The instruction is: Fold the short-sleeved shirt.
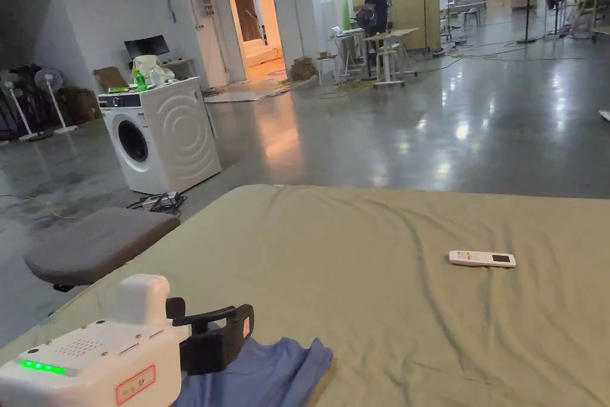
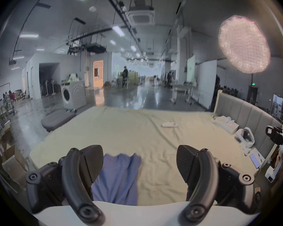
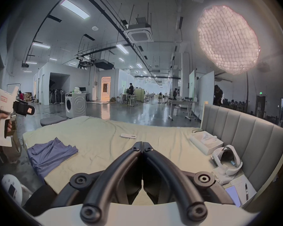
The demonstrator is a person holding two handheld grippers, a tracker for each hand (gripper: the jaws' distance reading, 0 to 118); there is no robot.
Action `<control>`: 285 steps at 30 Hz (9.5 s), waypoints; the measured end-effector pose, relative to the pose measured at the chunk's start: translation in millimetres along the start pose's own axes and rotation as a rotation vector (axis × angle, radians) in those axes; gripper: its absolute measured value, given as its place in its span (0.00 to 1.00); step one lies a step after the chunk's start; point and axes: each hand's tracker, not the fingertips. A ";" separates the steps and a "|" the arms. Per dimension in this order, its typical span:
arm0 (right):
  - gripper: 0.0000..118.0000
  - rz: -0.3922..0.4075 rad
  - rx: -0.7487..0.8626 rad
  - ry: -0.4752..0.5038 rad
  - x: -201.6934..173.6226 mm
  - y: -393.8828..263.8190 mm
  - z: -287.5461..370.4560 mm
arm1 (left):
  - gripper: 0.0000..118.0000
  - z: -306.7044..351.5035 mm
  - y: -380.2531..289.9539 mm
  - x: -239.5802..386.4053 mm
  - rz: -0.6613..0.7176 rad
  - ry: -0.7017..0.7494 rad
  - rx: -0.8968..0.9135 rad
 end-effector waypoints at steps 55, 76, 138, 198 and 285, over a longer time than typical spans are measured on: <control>0.00 -0.128 -0.362 -0.059 29.9 -64.5 39.2 | 0.05 -236.1 68.0 10.2 0.008 -0.006 -0.159; 0.00 -0.420 -0.276 -0.355 93.6 -73.5 114.0 | 0.06 -161.5 -217.2 523.1 -0.413 -0.946 -0.490; 0.00 -0.238 -0.266 0.019 32.7 -39.4 22.8 | 0.01 -126.3 -49.9 154.4 0.058 -0.323 -0.120; 0.06 -0.308 -0.935 -0.262 190.1 -188.9 -282.7 | 0.14 -426.1 -105.9 244.8 -0.321 -0.188 -0.814; 0.03 -0.065 -0.019 -0.269 162.2 274.7 -308.0 | 0.07 -232.4 279.0 99.7 -0.075 -0.035 0.265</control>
